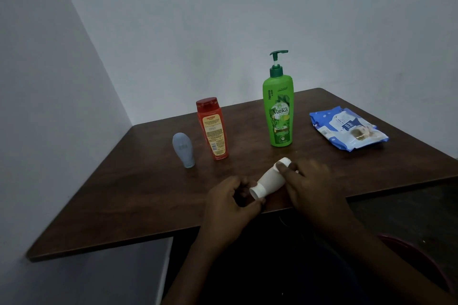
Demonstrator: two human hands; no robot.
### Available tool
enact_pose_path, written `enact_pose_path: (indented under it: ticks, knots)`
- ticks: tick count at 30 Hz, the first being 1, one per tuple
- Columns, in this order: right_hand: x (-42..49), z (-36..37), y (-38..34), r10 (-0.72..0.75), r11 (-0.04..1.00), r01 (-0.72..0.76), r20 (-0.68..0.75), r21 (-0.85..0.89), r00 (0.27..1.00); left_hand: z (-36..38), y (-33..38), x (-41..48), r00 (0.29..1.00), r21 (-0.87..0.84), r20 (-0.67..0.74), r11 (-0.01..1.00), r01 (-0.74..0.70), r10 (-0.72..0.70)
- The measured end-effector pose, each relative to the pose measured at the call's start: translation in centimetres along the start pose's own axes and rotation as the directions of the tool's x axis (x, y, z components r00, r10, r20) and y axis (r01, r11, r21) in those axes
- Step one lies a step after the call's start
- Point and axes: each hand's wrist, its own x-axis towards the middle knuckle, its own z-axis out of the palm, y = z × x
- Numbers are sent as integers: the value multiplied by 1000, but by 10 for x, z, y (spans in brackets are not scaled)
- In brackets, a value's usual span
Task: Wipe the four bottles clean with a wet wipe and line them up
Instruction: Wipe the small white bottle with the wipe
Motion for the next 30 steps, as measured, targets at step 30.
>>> enact_pose_path:
  ticks: [30]
  knots:
    - [2,-10,-5,11,1000,-11,14,-6,1000,-6,9,-2,1000,-105,22,994,18,-16]
